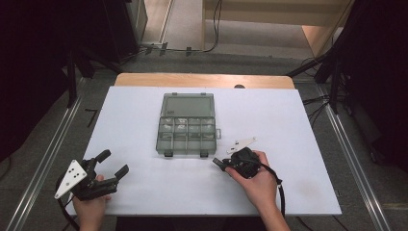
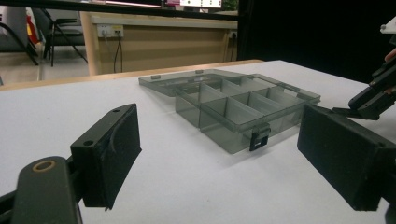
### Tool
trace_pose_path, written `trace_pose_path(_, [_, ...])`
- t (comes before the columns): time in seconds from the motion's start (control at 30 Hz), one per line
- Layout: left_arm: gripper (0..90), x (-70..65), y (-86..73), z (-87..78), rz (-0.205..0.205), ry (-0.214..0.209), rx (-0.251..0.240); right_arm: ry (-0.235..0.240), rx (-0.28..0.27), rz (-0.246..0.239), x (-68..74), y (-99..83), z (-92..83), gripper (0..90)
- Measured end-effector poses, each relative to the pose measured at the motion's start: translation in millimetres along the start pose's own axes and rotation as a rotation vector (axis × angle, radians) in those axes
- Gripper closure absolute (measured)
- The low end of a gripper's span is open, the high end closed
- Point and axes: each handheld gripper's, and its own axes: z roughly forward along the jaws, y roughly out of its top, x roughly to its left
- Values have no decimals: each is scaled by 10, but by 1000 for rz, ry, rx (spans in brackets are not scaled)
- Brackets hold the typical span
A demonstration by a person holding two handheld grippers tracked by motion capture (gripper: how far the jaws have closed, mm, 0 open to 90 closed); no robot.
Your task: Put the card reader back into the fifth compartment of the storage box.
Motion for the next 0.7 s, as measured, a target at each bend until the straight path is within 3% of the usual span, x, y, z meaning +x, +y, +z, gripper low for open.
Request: trace_pose_path(0.7, [139,5,0,-3,-4,-2,-3,36,-39,-47,95,359,-54,711])
